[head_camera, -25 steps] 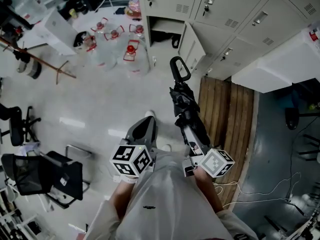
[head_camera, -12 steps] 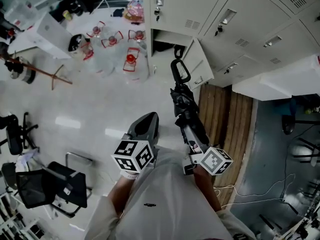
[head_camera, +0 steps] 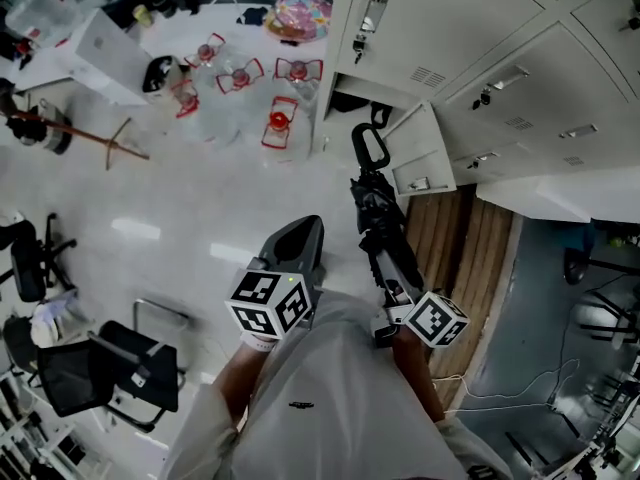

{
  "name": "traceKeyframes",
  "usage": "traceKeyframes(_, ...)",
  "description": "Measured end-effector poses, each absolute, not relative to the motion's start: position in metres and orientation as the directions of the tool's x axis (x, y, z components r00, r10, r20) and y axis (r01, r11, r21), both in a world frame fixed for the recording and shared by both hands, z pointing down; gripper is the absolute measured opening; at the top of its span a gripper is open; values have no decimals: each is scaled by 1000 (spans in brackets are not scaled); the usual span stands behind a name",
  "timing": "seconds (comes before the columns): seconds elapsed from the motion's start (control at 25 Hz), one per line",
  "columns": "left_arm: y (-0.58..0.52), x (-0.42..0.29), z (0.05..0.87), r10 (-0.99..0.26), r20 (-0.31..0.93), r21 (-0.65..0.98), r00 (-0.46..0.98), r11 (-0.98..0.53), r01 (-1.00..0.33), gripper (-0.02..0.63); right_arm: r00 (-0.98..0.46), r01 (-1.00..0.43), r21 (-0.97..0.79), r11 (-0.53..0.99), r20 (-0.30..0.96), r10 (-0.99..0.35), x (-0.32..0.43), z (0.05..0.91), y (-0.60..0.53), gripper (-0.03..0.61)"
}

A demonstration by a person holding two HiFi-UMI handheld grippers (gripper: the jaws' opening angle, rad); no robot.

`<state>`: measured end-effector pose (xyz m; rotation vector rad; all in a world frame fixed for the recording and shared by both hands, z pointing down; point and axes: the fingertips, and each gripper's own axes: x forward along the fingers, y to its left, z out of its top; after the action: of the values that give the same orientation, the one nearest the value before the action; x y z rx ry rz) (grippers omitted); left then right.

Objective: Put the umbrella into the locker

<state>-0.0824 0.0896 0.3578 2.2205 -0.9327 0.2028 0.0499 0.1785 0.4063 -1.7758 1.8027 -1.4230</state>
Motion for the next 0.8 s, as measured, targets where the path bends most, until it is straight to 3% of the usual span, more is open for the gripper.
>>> traceKeyframes(0.8, 64, -109, 384, -547, 415, 588, 727, -449, -673, 18, -175, -631, -735, -249, 447, -877, 55, 407, 145, 272)
